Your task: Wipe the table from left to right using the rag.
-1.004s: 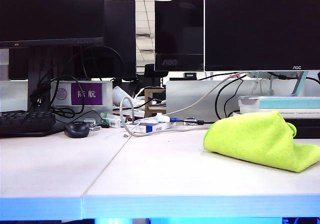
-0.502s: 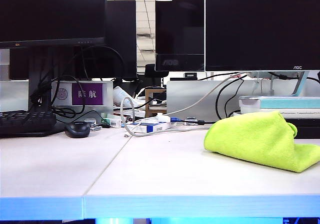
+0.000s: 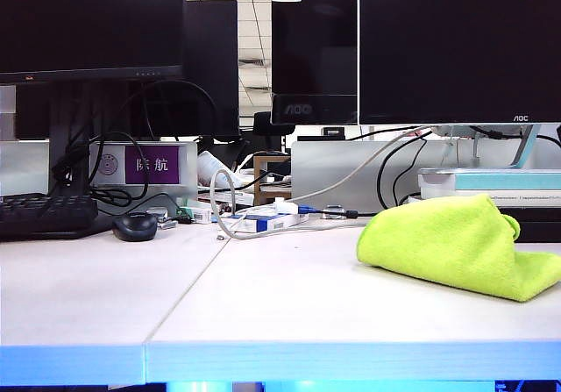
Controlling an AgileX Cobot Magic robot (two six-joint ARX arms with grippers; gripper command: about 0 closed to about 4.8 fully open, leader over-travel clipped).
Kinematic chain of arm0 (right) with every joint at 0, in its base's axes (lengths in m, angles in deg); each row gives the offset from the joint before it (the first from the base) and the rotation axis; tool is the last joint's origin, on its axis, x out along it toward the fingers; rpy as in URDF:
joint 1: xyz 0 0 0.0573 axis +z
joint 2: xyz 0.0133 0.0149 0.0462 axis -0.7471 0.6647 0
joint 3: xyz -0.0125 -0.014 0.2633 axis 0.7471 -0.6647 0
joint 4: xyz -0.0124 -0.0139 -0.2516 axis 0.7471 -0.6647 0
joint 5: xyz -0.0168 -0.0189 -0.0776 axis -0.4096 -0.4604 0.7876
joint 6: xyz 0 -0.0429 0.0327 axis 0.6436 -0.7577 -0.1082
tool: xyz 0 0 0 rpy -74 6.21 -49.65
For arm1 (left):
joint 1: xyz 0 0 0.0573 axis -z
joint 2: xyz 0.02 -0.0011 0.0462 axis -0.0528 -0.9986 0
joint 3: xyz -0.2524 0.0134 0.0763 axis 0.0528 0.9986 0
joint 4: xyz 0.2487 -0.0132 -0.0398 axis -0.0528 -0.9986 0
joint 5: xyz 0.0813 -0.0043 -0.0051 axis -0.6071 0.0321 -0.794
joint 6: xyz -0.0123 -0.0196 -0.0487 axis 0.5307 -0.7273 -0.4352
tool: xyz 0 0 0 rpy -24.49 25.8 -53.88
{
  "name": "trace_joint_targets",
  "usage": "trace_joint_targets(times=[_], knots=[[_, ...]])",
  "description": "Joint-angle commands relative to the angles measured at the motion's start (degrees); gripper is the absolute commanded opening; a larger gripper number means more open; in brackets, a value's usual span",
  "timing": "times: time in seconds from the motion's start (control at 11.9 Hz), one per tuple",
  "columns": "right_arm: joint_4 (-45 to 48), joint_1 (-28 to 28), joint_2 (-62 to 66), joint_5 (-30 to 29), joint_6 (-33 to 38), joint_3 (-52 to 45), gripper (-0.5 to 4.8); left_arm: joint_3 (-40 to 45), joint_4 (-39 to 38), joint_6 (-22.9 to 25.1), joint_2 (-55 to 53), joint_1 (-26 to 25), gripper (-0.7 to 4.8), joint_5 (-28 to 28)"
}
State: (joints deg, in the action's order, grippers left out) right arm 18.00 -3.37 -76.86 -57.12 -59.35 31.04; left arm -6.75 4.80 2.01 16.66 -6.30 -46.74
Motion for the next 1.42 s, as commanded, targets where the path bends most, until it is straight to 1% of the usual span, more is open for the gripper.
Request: trace_joint_targets(times=[0.08, 0.17, 0.25, 0.33, 0.42, 0.5, 0.59, 0.67, 0.84, 1.0, 1.17, 1.42], knots=[[0.7, 0.1, -0.1, 0.0, 0.2, 0.2, -0.05, 0.2, -0.7, -0.1, 0.1, 0.0, -0.02, -0.3], [1.3, -12.6, -3.3, 6.6, -0.7, -1.7, -0.05, 0.2, -0.7, -0.1, 0.1, 0.0, -0.02, -0.2], [1.6, -17.4, -3.3, 3.5, -0.8, -1.8, -0.05, 0.2, -0.7, -0.1, 0.1, 0.0, -0.02, -0.2], [1.7, -24.0, -3.3, -2.2, -1.0, -1.9, -0.05, 0.2, -0.7, -0.1, 0.1, 0.0, -0.02, -0.1], [1.9, -33.2, -3.4, -11.0, -2.1, -2.3, -0.05, 0.2, -0.7, -0.1, 0.1, 0.0, -0.02, -0.2], [3.5, -38.4, -4.3, -17.7, -2.0, -3.6, -0.05, 0.2, -0.7, -0.1, 0.1, 0.0, -0.02, -0.1], [5.8, -42.5, -6.6, -22.6, -1.9, -5.9, -0.05, 0.2, -0.7, -0.1, 0.1, 0.0, -0.02, -0.1], [5.9, -44.4, -8.9, -24.0, -2.0, -8.0, -0.05, 0.2, -0.7, -0.1, 0.1, 0.0, -0.02, -0.1], [6.1, -44.3, -8.9, -23.7, -2.3, -8.7, -0.05, 0.2, -0.6, -0.1, 0.1, 0.0, -0.02, -0.1], [6.0, -44.3, -8.9, -22.3, -4.1, -8.9, -0.05, 0.2, -0.6, -0.1, 0.1, 0.0, -0.03, -0.1], [6.0, -44.3, -8.9, -22.3, -8.1, -8.9, -0.05, 0.2, -0.6, -0.1, 0.1, 0.0, -0.02, -0.1], [6.2, -44.4, -8.9, -22.8, -8.9, -8.8, -0.05, 0.2, -0.6, -0.1, 0.1, 0.0, -0.02, -0.1]])
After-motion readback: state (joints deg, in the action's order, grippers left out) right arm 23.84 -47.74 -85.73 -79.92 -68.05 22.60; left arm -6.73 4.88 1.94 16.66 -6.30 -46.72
